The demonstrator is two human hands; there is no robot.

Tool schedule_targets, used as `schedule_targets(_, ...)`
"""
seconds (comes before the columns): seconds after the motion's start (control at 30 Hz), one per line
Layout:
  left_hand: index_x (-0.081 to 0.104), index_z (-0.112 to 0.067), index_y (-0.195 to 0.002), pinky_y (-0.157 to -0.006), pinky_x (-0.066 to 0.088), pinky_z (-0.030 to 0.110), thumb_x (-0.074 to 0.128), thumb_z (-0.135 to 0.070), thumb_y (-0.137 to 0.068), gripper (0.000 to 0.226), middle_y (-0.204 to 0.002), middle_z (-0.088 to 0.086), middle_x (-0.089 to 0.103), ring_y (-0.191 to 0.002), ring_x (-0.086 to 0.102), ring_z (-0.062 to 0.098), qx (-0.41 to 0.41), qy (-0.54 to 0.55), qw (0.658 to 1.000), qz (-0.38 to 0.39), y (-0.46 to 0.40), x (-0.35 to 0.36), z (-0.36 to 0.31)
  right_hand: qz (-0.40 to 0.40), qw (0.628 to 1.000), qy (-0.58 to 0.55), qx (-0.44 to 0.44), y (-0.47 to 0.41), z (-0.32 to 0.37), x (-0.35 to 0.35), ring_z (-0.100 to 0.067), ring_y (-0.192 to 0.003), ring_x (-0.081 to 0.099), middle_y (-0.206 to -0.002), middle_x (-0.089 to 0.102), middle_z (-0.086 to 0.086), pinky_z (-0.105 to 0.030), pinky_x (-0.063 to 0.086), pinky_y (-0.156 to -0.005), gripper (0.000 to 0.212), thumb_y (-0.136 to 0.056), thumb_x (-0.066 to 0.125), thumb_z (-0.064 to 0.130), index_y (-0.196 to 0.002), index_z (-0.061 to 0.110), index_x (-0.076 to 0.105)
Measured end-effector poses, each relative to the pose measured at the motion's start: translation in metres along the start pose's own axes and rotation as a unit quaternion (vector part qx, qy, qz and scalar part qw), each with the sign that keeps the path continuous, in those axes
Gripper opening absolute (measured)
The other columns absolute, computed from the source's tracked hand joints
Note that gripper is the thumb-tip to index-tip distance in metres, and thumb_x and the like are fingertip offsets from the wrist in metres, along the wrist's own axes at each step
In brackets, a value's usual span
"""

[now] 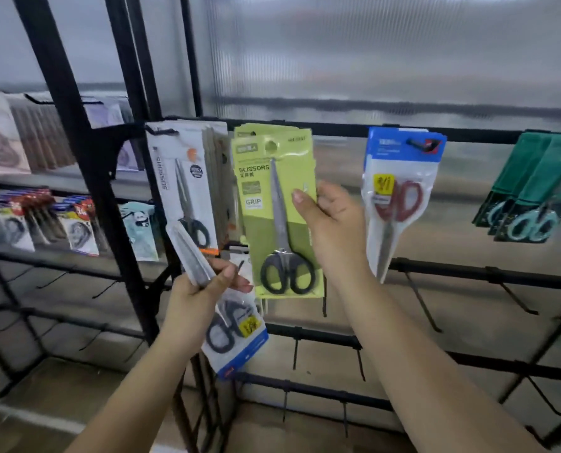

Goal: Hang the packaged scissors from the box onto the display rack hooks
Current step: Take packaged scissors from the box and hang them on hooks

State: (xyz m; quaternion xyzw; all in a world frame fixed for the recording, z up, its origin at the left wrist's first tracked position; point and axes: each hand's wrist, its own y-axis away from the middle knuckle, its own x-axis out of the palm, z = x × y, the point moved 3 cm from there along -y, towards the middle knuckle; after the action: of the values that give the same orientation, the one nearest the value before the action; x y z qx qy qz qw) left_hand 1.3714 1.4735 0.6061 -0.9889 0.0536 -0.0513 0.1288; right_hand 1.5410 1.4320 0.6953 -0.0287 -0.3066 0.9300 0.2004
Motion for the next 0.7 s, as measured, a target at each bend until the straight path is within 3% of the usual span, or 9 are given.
schedule_targets(0.13,0.059,-0.008,-0.075,-0.061,0.054,0.028,0.056,-0.005,-0.090,0.015,-0.058,-0.002,0.066,-0.059,0.065,0.012,0.007,-0.003,1.000,0.013,-0.011,-0.025,0.001,-0.043,0.999,0.005,-0.027,-0.015,0.003,0.027,-0.038,-0.076,0.062,-0.082,0.068,-0.019,-0.038,0.050,-0.069,0.018,-0.090,0.059,0.008,-0.081,0.022,0.065)
schedule_targets(0.2,0.059,-0.009,-0.075,-0.063,0.054,0.030,0.057,-0.005,-0.089,0.015,-0.058,-0.002,0.065,-0.061,0.065,0.013,0.000,0.012,1.000,0.014,-0.015,-0.034,0.004,-0.066,0.998,0.010,-0.013,-0.015,-0.002,0.033,-0.039,-0.080,0.061,-0.085,0.069,-0.017,-0.036,0.051,-0.068,0.020,-0.091,0.058,0.007,-0.083,0.024,0.066)
schedule_targets(0.3,0.061,-0.012,-0.075,-0.071,0.051,0.043,0.060,-0.010,-0.087,0.012,-0.066,0.003,0.064,-0.072,0.063,0.027,-0.015,0.028,0.999,0.023,-0.020,-0.044,0.011,-0.100,0.994,0.036,0.003,-0.012,-0.010,0.036,-0.040,-0.085,0.060,-0.088,0.069,-0.018,-0.036,0.051,-0.069,0.014,-0.091,0.058,0.008,-0.084,0.017,0.067)
schedule_targets(0.37,0.061,-0.012,-0.077,-0.072,0.052,0.046,0.060,-0.013,-0.088,0.011,-0.068,0.006,0.064,-0.076,0.063,0.036,-0.021,0.039,0.999,0.032,-0.023,-0.047,0.013,-0.119,0.991,0.053,0.004,-0.017,-0.013,0.037,-0.030,-0.077,0.064,-0.086,0.070,-0.012,-0.024,0.049,-0.066,0.011,-0.090,0.058,0.007,-0.092,0.015,0.065)
schedule_targets(0.47,0.061,-0.011,-0.079,-0.078,0.055,0.052,0.062,-0.016,-0.087,0.009,-0.072,0.011,0.064,-0.084,0.065,0.044,-0.038,0.066,0.996,0.045,-0.028,-0.045,0.013,-0.143,0.986,0.087,0.001,-0.036,-0.016,0.040,-0.010,-0.071,0.066,-0.092,0.070,0.001,-0.013,0.050,-0.062,0.031,-0.090,0.057,0.004,-0.119,0.016,0.054)
schedule_targets(0.6,0.060,-0.011,-0.078,-0.069,0.058,0.038,0.058,-0.010,-0.087,0.009,-0.064,0.003,0.067,-0.071,0.070,0.025,-0.034,0.137,0.988,0.058,-0.029,-0.037,0.004,-0.175,0.974,0.140,0.018,-0.042,-0.027,0.035,0.007,-0.057,0.053,-0.078,0.058,0.012,-0.005,0.040,-0.051,0.029,-0.091,0.059,0.011,-0.118,0.010,0.048)
schedule_targets(0.7,0.059,-0.008,-0.079,-0.068,0.058,0.036,0.055,-0.006,-0.087,0.009,-0.065,0.006,0.066,-0.071,0.070,0.024,-0.042,0.229,0.971,0.050,-0.029,-0.039,0.000,-0.196,0.968,0.151,0.046,-0.020,-0.043,0.024,0.008,-0.073,0.053,-0.089,0.055,0.011,-0.005,0.042,-0.060,0.030,-0.090,0.061,0.017,-0.116,0.011,0.047)
